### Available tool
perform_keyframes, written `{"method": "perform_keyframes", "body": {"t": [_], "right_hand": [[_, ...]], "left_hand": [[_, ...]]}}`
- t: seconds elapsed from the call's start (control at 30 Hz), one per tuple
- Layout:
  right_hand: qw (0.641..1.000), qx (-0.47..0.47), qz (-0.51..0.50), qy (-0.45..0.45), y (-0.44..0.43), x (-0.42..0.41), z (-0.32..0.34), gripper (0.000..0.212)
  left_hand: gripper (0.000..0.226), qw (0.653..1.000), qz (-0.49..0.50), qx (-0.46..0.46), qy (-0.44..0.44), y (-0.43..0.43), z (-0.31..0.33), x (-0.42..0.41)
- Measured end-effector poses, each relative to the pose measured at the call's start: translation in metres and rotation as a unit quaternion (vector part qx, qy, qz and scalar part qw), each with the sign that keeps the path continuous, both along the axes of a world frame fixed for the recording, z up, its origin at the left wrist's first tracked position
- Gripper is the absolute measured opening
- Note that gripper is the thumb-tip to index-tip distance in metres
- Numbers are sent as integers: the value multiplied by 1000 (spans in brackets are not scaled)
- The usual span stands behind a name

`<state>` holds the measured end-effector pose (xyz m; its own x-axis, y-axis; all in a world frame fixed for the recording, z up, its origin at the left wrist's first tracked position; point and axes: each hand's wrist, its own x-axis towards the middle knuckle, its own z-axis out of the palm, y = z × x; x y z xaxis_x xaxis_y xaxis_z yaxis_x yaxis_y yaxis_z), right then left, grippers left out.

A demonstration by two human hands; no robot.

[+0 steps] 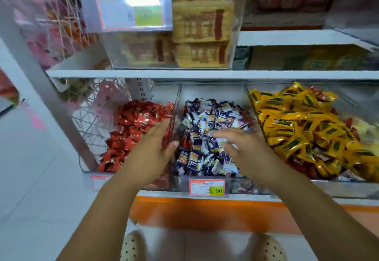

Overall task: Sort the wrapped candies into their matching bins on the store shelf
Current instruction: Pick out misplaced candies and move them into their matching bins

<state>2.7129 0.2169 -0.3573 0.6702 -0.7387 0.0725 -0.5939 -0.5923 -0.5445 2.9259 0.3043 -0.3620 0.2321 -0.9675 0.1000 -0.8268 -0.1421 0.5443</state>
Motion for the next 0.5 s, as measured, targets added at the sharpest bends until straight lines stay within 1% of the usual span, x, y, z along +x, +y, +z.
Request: {"method": "perform_keyframes", "body": {"t": [0.1, 0.2, 0.27, 0.3, 0.37, 0.43, 0.5], "right_hand": [[999, 26, 20, 29, -5, 27, -8, 37], [999, 2, 34, 41, -13, 56, -13, 36], [998, -19, 32, 55, -21, 73, -18, 35], [996, -31, 33, 72, -25, 80, -23, 35], [987, -58, 47, 139, -32, 90, -32, 42], [976, -68, 56, 199, -37, 93, -35, 51], [970, -69, 57, 227, -41, 92, -33, 52]], "left_hand": [[64, 999, -20, 22, 33, 0, -4, 9], [70, 998, -41, 36, 41, -2, -5, 20], [79, 996, -61, 46, 43, -2, -5, 26], [84, 995, -67, 53, 46, -2, -4, 28], [91, 994, -75, 67, 52, -2, -4, 31], [94, 993, -79, 69, 56, -3, -3, 32], [94, 992, -79, 69, 66, -4, -2, 33]]}}
